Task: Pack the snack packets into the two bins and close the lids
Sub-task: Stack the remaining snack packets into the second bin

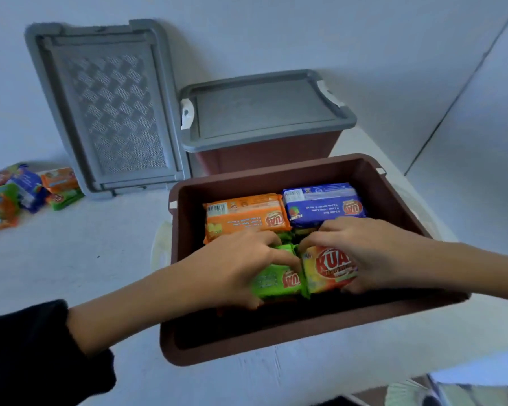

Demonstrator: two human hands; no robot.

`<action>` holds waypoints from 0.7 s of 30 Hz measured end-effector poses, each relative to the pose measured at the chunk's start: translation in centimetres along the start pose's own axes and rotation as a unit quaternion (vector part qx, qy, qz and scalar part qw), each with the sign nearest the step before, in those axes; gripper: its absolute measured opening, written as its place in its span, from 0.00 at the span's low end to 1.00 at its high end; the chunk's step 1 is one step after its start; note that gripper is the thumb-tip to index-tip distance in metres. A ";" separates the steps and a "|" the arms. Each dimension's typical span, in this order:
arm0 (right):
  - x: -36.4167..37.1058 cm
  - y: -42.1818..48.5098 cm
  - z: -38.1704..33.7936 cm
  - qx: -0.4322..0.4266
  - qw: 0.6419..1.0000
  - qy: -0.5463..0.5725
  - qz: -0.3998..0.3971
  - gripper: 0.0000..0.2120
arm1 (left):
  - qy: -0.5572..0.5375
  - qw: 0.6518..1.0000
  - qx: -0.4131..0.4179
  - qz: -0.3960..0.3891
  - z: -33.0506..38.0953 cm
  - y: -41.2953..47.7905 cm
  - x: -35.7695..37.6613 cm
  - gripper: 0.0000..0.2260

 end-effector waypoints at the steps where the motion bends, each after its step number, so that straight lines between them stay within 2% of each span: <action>1: 0.5 0.0 0.1 -0.002 1.000 -0.019 -0.006 0.35 | 0.025 1.000 -0.005 -0.004 0.0 0.3 0.5 0.31; 4: 1.4 0.3 0.3 -0.011 0.998 -0.057 -0.015 0.34 | 0.072 0.997 -0.006 -0.004 0.1 0.4 1.3 0.30; 7: 1.9 0.6 0.3 -0.025 0.997 -0.075 -0.021 0.34 | 0.129 0.991 0.029 0.023 0.7 0.5 1.2 0.31; 9: 1.9 0.7 0.2 -0.030 0.996 -0.077 -0.023 0.34 | 0.167 0.985 0.037 -0.006 0.8 0.7 1.8 0.30; 13: 2.2 0.8 0.2 -0.034 0.997 -0.071 -0.016 0.33 | 0.188 0.980 0.036 -0.048 1.0 1.3 2.5 0.29; 21: 2.2 0.9 0.2 -0.027 0.997 -0.076 -0.009 0.32 | 0.202 0.978 0.038 -0.032 1.0 1.4 2.4 0.27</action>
Point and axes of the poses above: each hand's wrist, its own y-axis towards the middle knuckle, its own x-axis out of the palm, z = x × y, the point moved 6 cm from there along y, towards the middle knuckle, and after that the axes turned 1 degree about z, right-handed, at the moved point
